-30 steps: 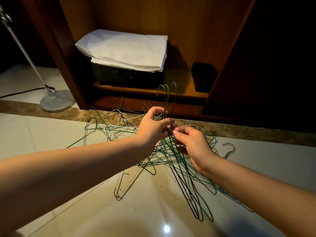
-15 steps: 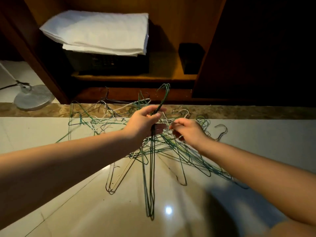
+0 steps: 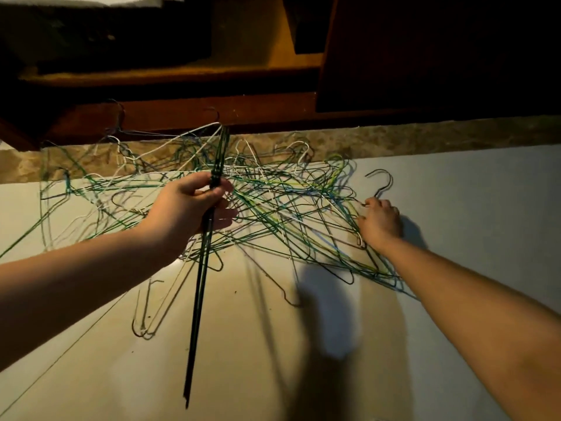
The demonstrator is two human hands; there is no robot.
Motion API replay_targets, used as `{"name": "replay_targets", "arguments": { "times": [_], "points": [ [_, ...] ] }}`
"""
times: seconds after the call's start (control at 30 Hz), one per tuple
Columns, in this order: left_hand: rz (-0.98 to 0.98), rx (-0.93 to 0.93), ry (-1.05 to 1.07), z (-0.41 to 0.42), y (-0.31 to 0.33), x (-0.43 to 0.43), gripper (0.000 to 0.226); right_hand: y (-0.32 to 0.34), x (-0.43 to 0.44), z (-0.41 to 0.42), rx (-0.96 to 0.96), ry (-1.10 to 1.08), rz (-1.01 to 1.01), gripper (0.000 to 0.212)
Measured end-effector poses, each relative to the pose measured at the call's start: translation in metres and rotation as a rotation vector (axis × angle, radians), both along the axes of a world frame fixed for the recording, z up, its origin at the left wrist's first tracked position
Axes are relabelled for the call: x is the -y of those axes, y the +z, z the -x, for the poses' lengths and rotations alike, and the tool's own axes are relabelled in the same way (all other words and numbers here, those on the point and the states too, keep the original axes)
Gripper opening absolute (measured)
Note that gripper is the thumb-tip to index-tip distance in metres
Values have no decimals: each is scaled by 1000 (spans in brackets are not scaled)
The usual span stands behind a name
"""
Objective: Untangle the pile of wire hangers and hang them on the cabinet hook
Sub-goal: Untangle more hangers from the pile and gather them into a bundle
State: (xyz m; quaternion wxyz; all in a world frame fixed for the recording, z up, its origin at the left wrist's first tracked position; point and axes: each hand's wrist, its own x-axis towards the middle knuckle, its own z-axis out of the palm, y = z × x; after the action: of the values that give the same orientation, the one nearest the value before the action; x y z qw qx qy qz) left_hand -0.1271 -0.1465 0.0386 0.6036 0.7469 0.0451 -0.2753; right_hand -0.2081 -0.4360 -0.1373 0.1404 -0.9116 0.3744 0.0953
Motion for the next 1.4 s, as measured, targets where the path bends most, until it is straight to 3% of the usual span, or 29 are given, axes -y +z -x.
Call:
{"name": "replay_targets", "arguments": {
  "times": [0.1,0.27,0.4,0.87,1.17,1.4],
  "points": [
    [-30,32,-19,-2,-10,10,23,-11,4,7,-22,-37,-42,36],
    [-48,39,-38,-2,-25,19,23,-15,-2,8,229,129,-30,26],
    [-63,54,-53,-3,-30,22,23,-18,-14,-2,159,205,-87,21],
    [-33,36,-58,-3,-28,16,26,-5,-11,-11,402,-151,-302,14],
    [52,6,9,-4,-6,6,23,36,-26,7,615,-185,-529,2],
    [127,-36,67,-1,12,0,16,95,-60,38,714,-360,-789,21]
  ]
}}
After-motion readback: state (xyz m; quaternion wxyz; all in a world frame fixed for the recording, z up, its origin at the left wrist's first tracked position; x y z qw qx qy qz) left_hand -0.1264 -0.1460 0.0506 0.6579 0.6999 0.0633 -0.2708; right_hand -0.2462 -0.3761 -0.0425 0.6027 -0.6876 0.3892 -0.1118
